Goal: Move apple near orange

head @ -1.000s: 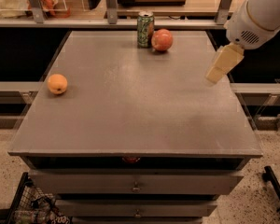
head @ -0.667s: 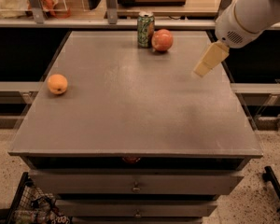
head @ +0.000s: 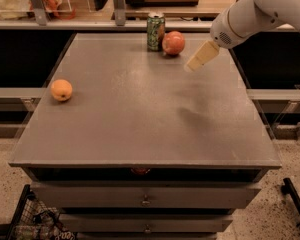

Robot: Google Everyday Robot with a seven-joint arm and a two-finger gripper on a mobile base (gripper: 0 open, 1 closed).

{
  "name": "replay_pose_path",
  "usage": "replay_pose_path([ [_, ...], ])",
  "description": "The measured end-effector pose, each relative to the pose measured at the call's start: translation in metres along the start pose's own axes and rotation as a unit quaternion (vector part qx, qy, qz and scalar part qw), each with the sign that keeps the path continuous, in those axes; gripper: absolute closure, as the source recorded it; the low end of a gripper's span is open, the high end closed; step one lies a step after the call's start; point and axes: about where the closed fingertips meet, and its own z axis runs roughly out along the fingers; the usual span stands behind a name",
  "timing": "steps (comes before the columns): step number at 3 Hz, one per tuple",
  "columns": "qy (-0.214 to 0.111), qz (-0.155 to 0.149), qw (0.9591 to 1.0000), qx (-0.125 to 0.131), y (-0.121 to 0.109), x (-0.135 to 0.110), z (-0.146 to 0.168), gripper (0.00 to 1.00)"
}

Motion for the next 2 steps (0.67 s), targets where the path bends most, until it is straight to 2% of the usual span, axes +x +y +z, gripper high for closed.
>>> replay_pose_path([
  [1, 0.000, 0.000, 1.0000, 0.000, 0.0000, 0.0000, 0.0001, 0.00],
  [2, -0.020, 0.007, 0.9997, 0.010, -0.0050, 0.0015, 0.0035, 0.00],
])
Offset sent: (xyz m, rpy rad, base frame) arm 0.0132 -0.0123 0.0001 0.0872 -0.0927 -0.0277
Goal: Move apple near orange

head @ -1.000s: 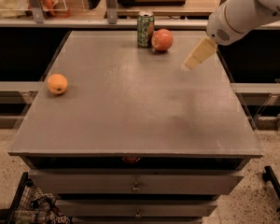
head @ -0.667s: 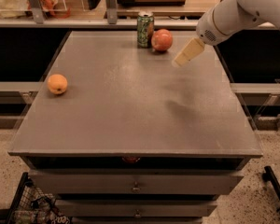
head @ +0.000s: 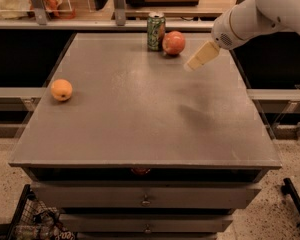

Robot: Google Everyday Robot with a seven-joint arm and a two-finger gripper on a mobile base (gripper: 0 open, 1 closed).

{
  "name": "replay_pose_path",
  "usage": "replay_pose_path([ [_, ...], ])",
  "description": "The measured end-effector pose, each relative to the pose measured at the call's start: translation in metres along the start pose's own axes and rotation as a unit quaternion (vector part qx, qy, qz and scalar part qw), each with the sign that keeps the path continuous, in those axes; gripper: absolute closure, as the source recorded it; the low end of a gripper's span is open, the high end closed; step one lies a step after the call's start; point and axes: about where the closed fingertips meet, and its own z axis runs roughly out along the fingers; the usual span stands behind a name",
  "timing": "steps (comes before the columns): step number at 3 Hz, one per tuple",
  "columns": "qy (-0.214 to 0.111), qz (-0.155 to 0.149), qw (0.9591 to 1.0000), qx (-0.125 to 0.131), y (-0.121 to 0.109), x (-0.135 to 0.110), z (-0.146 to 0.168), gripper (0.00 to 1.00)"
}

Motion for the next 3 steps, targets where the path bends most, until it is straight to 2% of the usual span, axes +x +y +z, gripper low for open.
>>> replay_pose_path([
  [1, -0.024, -0.002, 0.9997, -0.003, -0.010, -0.003, 0.016, 0.00],
  [3, -0.047, -0.009, 0.9988, -0.012, -0.025, -0.014, 0.054, 0.00],
])
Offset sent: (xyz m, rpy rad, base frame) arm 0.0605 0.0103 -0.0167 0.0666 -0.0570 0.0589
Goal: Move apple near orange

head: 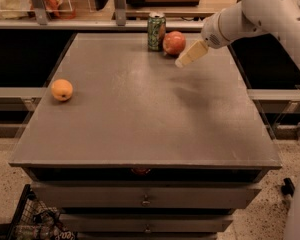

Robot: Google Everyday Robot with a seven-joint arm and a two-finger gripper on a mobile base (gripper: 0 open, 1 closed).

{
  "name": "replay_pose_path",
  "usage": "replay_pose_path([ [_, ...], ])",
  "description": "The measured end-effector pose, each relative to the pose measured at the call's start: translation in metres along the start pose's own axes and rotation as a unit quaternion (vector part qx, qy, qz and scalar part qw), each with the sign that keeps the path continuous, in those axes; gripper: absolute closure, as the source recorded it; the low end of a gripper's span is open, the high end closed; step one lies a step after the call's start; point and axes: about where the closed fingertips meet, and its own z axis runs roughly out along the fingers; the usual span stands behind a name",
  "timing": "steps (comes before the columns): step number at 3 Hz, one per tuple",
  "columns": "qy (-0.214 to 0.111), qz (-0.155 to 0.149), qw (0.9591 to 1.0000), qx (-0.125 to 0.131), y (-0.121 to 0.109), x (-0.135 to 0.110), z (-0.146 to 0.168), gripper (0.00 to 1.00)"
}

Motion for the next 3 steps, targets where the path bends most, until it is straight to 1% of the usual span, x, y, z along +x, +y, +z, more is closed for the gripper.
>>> replay_pose_path([
  [1, -0.017, 0.008, 0.9998, 0.006, -0.005, -0.008, 0.024, 0.00],
  [2, -0.035, 0.017, 0.9991, 0.016, -0.009, -0.015, 0.040, 0.00],
  [3, -0.045, 0.025, 0.9984, 0.023, -0.012, -0.020, 0.055, 0.00],
])
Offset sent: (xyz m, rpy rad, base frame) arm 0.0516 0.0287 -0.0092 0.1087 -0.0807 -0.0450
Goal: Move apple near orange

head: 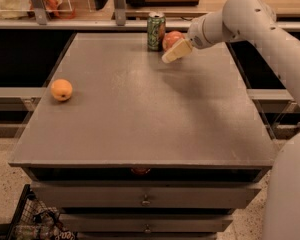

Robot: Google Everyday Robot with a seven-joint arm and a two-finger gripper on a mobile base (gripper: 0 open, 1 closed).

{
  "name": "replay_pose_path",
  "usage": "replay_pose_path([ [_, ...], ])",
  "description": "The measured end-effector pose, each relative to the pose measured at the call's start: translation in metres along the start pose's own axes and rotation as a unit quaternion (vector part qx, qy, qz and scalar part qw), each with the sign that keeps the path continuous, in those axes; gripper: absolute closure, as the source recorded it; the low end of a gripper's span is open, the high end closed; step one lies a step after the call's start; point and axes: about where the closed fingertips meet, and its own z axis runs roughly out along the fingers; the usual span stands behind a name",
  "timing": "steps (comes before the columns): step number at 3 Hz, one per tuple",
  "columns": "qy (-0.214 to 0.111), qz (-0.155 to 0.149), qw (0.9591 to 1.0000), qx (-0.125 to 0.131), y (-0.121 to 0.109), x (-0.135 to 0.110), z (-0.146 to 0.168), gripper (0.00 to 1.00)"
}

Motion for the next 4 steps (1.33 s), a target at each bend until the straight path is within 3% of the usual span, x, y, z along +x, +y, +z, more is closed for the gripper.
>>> replay_pose_path([
  [2, -0.004, 0.015, 0.9999, 0.001, 0.000, 0.001, 0.018, 0.00],
  [3, -0.006, 0.019, 0.9998, 0.000, 0.001, 0.002, 0.023, 0.16],
  [4, -0.008, 0.022, 0.9997, -0.004, 0.002, 0.003, 0.025, 0.40],
])
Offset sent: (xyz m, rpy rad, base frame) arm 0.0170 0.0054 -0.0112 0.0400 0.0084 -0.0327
